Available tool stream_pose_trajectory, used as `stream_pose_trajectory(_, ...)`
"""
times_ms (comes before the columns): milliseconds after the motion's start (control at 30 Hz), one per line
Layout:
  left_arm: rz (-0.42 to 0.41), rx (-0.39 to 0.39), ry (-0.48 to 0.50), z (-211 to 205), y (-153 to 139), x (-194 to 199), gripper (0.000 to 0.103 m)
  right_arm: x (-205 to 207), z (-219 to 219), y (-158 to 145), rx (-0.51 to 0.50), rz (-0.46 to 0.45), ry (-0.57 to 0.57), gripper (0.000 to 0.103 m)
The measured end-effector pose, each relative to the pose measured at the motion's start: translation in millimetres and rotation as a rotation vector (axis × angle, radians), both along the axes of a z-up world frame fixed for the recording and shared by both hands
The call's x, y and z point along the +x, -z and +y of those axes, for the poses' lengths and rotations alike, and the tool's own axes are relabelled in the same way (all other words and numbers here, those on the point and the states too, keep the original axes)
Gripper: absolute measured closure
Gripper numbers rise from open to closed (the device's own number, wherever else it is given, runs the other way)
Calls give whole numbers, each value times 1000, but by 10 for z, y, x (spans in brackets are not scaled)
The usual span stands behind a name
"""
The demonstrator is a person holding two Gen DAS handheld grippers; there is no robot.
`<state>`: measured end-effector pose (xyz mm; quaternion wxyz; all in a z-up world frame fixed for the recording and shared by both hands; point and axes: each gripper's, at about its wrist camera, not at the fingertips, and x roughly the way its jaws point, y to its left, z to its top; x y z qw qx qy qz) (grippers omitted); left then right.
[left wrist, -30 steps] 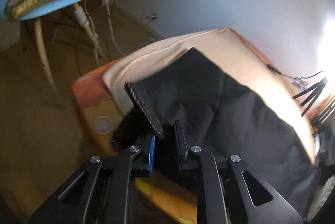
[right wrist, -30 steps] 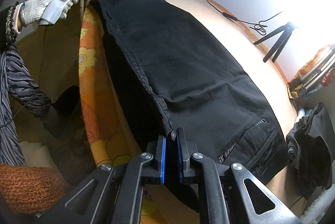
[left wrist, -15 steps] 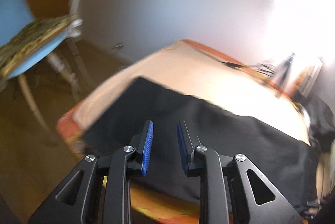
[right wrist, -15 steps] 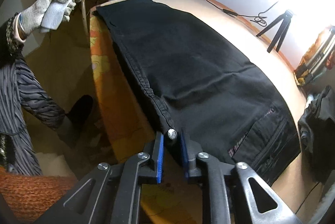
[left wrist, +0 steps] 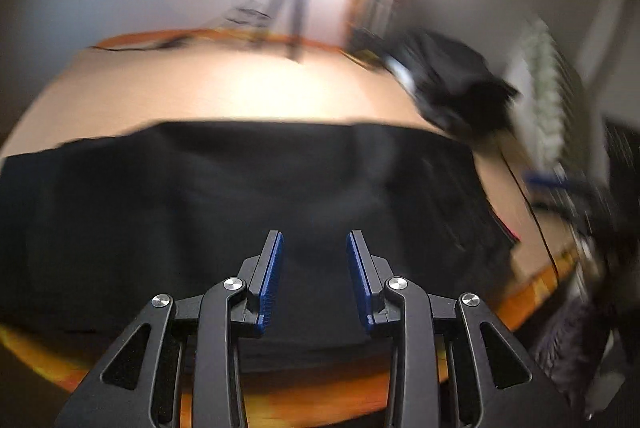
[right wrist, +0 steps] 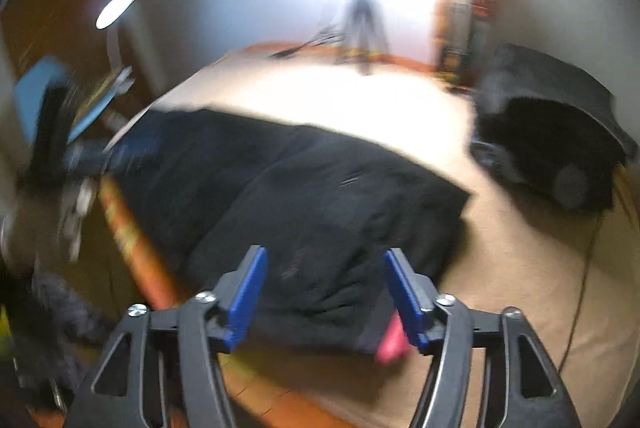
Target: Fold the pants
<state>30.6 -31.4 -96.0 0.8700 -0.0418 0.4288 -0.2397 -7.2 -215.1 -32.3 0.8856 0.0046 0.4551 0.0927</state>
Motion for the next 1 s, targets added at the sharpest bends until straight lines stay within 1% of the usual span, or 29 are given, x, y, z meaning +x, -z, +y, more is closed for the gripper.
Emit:
stream_pose_trajectory(100,29,6,90,-367,122,-30,72,289,-332,112,40,20,101,33)
stream_pose_trajectory(200,39,22,150,-608,166,-76,72,616,-631,302,75,64,188,33)
stream_pose_trajectory(300,50,28,193,-782,214,-45,72,842,-792,442,116,92,244,33)
stream_pose_trajectory(400,64,22,213,-861,258,-28,72,964,-893,570,153,108,277,31)
stream_pose_trajectory(467,70,17,229,-921,285,-28,72,1058,-936,668,154,126,289,28)
stream_pose_trajectory(500,72,20,238,-940,295,-32,72,1071,-946,708,158,131,290,28)
stream_pose_trajectory(567,74,27,261,-995,319,-47,72,1102,-971,743,199,133,285,28)
stream_pose_trajectory(600,75,32,271,-1031,331,-55,72,1120,-976,744,232,125,277,30)
stream_pose_trajectory(633,74,36,278,-1061,334,-63,72,1113,-972,738,258,119,268,45)
stream_pose_trajectory(667,73,40,285,-1085,345,-76,72,1119,-956,737,294,119,253,65)
stream_pose_trajectory(700,72,43,293,-1113,351,-84,72,1115,-940,727,321,120,238,70)
stream_pose_trajectory(767,73,45,305,-1150,355,-92,72,1088,-853,659,289,98,226,84)
stream_pose_trajectory(833,78,40,311,-1154,339,-90,72,1035,-762,556,232,81,199,93)
stream_pose_trajectory(867,82,31,311,-1138,320,-84,72,1002,-747,518,217,75,195,96)
stream_pose_trajectory(900,84,14,303,-1100,280,-79,72,989,-742,491,199,71,199,97)
stream_pose_trajectory(933,83,-2,295,-1071,248,-63,72,986,-728,489,159,75,208,98)
stream_pose_trajectory(1000,60,-31,266,-944,134,-36,72,1001,-638,519,28,90,202,100)
